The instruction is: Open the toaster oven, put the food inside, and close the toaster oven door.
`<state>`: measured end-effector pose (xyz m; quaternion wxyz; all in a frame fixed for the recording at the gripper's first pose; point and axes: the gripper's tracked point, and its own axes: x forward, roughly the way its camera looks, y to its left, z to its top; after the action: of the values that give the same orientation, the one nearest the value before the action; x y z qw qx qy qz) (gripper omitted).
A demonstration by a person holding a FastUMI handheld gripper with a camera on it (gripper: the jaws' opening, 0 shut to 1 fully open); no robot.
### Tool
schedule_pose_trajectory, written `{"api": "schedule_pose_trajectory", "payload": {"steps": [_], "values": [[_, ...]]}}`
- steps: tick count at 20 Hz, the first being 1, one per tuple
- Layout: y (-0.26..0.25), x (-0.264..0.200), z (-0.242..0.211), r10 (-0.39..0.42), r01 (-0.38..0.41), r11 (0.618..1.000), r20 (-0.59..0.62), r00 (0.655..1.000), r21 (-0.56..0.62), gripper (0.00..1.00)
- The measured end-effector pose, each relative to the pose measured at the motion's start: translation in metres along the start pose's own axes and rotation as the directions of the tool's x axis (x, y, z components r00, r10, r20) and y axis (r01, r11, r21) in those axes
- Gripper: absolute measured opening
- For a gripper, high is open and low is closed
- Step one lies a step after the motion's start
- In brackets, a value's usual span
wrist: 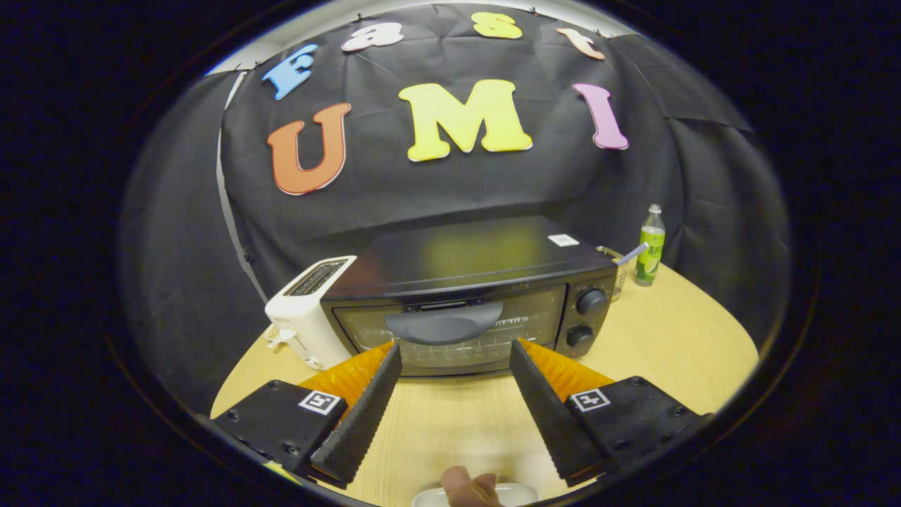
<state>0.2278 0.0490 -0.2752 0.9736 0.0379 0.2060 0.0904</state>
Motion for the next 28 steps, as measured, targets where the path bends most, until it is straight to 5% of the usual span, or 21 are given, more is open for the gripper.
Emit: {"api": "schedule_pose_trajectory", "payload": {"steps": [10,17,21,28], "values": [[0.046,-0.177,0.13,0.097,-0.083,0.994,0.223,0.97,-0.071,1.0],[0.058,-0.327,0.199,0.016,0.048,0.989,0.419,0.908,-0.141,1.0],[0.076,-0.358,0.181,0.072,-0.019,0.991,0.416,0.907,-0.131,1.0],[0.065,-0.371,0.116,0.088,-0.025,0.988,0.425,0.901,-0.153,1.0]]}}
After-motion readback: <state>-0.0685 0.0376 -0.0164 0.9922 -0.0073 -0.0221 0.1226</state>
